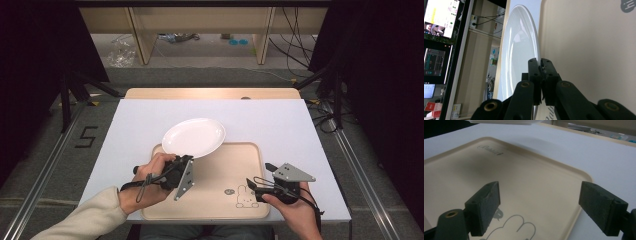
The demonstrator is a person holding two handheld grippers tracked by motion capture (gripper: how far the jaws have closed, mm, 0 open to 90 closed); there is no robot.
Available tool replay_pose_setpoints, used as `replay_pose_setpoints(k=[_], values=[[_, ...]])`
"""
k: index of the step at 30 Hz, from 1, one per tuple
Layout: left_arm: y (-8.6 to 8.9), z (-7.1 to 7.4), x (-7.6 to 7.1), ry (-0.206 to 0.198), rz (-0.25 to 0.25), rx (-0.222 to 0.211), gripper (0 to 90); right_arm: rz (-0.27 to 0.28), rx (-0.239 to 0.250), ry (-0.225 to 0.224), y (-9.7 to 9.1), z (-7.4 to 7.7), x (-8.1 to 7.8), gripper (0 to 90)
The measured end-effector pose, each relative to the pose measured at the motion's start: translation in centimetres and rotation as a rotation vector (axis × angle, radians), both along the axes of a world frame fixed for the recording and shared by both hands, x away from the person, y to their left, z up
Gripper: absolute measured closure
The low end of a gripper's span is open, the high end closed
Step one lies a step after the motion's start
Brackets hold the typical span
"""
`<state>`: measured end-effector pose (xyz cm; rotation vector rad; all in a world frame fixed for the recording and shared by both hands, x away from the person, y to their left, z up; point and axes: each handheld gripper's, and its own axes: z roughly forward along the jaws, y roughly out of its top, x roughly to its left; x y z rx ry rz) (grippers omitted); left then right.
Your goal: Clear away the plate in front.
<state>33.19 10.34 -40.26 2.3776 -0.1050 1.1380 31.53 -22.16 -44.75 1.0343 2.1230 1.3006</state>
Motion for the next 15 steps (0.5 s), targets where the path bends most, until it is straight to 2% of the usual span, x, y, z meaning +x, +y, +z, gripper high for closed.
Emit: replay_pose_setpoints(k=[2,5,6,7,8,9,15], values=[[0.0,0.0,-0.3,0.001,-0.004,0.006,87.3,0.002,-0.002,0.003,0.0,0.0,0.0,18.3],[0.0,0.0,-0.7,0.003,-0.012,0.002,87.3,-0.002,-0.007,-0.017,0.0,0.0,0.1,18.3],[0.0,0.1,-0.9,-0.001,-0.014,0.024,87.3,0.0,-0.009,-0.014,-0.1,0.0,0.1,18.3],[0.0,0.1,-0.9,-0.001,-0.014,0.024,87.3,0.0,-0.008,-0.011,0.0,0.0,0.1,18.3],[0.0,0.0,-1.3,0.002,-0.023,0.006,87.3,0.0,-0.009,-0.014,-0.1,0.0,0.1,18.3],[0.0,0.1,-1.5,-0.001,-0.027,0.025,87.3,0.0,-0.009,-0.015,-0.1,0.0,0.1,18.3],[0.0,0.0,-2.2,0.004,-0.043,0.028,87.2,0.0,-0.008,-0.014,-0.1,0.0,0.1,18.3]])
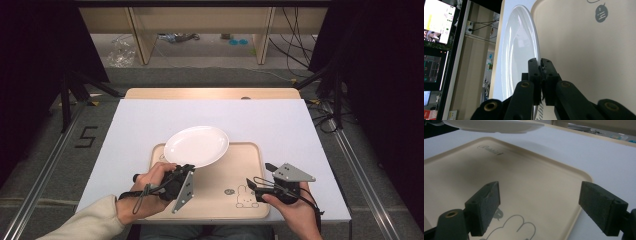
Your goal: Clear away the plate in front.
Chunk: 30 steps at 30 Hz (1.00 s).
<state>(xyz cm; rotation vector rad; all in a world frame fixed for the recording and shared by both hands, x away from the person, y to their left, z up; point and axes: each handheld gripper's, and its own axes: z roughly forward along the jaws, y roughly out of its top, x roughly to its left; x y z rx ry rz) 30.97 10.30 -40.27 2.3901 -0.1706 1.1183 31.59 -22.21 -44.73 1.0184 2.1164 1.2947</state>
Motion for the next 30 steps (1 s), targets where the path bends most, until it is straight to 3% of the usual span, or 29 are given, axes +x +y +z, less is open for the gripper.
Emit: replay_pose_setpoints(k=[17,21,30], values=[[0.2,-0.5,-1.4,0.014,-0.023,0.006,87.2,0.001,0.006,0.018,0.1,0.0,-0.1,18.3],[0.2,-0.6,-1.8,0.024,-0.03,0.009,87.2,-0.001,0.002,0.003,0.0,0.0,0.0,18.4],[-0.2,-1.4,-2.3,0.047,-0.054,0.024,87.2,-0.001,0.008,0.016,0.1,0.0,-0.1,18.3]])
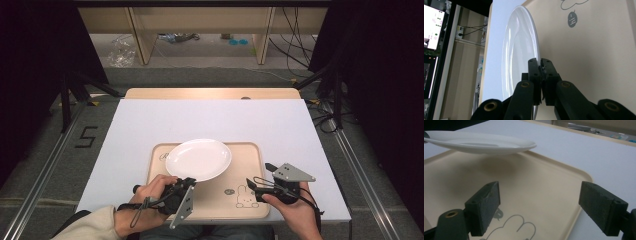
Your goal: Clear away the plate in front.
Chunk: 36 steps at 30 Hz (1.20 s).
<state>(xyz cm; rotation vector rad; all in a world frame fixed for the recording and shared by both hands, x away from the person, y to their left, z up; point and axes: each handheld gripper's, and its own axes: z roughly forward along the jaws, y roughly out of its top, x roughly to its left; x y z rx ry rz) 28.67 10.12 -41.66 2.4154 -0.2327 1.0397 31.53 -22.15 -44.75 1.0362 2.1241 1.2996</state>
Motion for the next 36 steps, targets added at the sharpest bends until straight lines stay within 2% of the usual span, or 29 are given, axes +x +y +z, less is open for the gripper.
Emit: replay_pose_setpoints(k=[2,8,9,11,13,20,27,28,29,33,34,36], values=[[-0.1,-0.1,0.0,0.004,-0.004,0.0,87.1,-0.002,-0.004,-0.016,0.0,0.0,0.1,18.3],[-0.4,-0.9,-0.2,0.032,-0.031,0.013,87.0,-0.001,-0.004,-0.016,-0.1,0.0,0.1,18.3],[-0.4,-0.9,-0.2,0.032,-0.031,0.013,87.0,0.0,0.001,-0.001,0.0,0.0,0.0,18.3],[-0.5,-1.2,-0.2,0.053,-0.039,0.011,86.7,0.003,-0.001,0.002,0.0,0.0,0.0,18.3],[-0.6,-1.4,-0.2,0.051,-0.044,0.017,86.8,0.004,-0.001,0.002,0.0,0.0,0.0,18.3],[-0.7,-1.7,0.0,0.07,-0.051,0.013,87.3,0.005,-0.006,-0.009,0.0,-0.1,0.1,18.3],[-0.7,-1.8,0.3,0.109,-0.063,0.004,87.1,0.005,-0.006,-0.007,0.0,-0.1,0.1,18.3],[-0.6,-1.9,0.4,0.142,-0.063,-0.009,86.9,0.008,-0.005,-0.007,0.0,-0.1,0.1,18.3],[-0.6,-2.0,0.5,0.157,-0.063,-0.016,85.7,0.006,-0.007,-0.007,0.0,-0.1,0.1,18.3],[-0.5,-2.1,0.7,0.19,-0.06,-0.018,83.0,0.002,-0.003,-0.01,0.0,-0.1,0.1,18.3],[-0.5,-2.3,0.9,0.225,-0.053,-0.038,81.5,0.006,0.009,-0.017,0.1,-0.2,0.2,18.3],[-0.4,-2.3,1.3,0.261,-0.05,-0.029,78.5,0.008,0.009,0.009,0.1,-0.1,0.0,18.3]])
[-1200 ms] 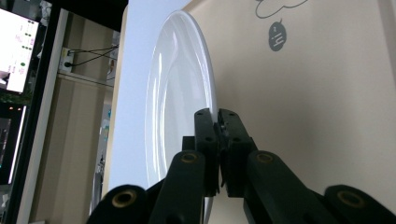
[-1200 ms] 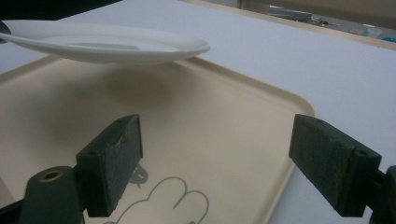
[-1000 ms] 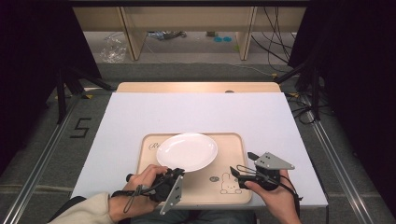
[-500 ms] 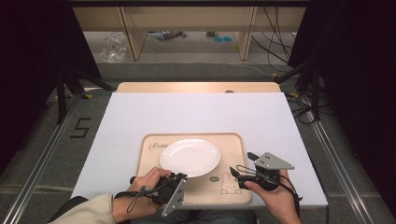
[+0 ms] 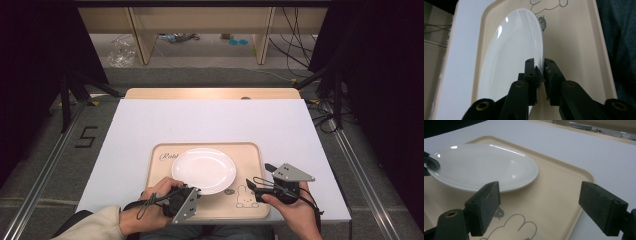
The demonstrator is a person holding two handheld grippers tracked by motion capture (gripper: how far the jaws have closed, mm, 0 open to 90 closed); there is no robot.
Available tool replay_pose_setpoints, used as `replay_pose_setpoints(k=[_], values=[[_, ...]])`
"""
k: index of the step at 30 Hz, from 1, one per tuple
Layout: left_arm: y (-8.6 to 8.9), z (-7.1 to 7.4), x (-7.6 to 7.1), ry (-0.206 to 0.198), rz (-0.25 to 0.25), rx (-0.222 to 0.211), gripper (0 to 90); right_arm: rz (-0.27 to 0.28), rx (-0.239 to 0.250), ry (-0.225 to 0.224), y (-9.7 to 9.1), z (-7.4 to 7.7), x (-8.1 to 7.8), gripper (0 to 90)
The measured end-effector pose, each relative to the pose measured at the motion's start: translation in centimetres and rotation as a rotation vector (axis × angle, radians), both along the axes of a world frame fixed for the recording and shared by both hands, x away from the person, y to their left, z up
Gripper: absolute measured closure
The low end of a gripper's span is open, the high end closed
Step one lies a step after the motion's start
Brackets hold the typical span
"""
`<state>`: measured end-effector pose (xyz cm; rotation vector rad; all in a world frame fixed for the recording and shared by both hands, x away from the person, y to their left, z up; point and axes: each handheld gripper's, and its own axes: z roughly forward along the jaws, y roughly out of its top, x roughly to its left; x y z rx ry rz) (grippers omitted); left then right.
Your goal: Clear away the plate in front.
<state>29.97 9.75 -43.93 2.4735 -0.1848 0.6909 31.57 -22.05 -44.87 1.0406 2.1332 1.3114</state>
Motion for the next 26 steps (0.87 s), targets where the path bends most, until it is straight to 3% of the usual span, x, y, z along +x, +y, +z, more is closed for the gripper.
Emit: replay_pose_setpoints(k=[2,4,5,8,10,16,18,24,25,26], values=[[0.1,-0.2,0.3,0.042,0.007,-0.027,74.6,-0.002,0.001,-0.027,0.0,-0.1,0.1,18.3],[0.2,-0.4,0.7,0.106,0.0,-0.064,65.8,-0.006,-0.008,-0.016,-0.1,0.0,0.0,18.3],[0.3,-0.4,0.8,0.117,0.009,-0.086,63.6,-0.006,-0.007,-0.018,-0.1,0.0,0.1,18.3],[0.8,-0.1,1.3,0.138,0.03,-0.13,54.0,0.001,-0.016,-0.018,-0.2,0.0,0.1,18.3],[1.1,0.0,1.7,0.136,0.055,-0.189,45.8,-0.004,-0.009,-0.016,-0.1,0.0,0.0,18.3],[2.4,0.0,2.1,0.131,0.093,-0.255,32.6,-0.004,-0.005,-0.017,-0.1,0.0,0.0,18.3],[2.7,-0.3,2.2,0.164,0.11,-0.298,30.2,-0.005,-0.005,-0.02,-0.2,0.1,0.0,18.3],[2.7,-0.4,2.1,0.167,0.099,-0.296,25.5,-0.007,0.004,0.003,-0.2,0.1,-0.1,18.3],[2.6,-0.5,2.0,0.174,0.096,-0.307,25.4,-0.008,-0.003,0.002,-0.3,0.1,-0.1,18.3],[2.5,-0.4,2.0,0.16,0.084,-0.289,25.2,-0.008,-0.005,-0.014,-0.3,0.1,0.0,18.3]])
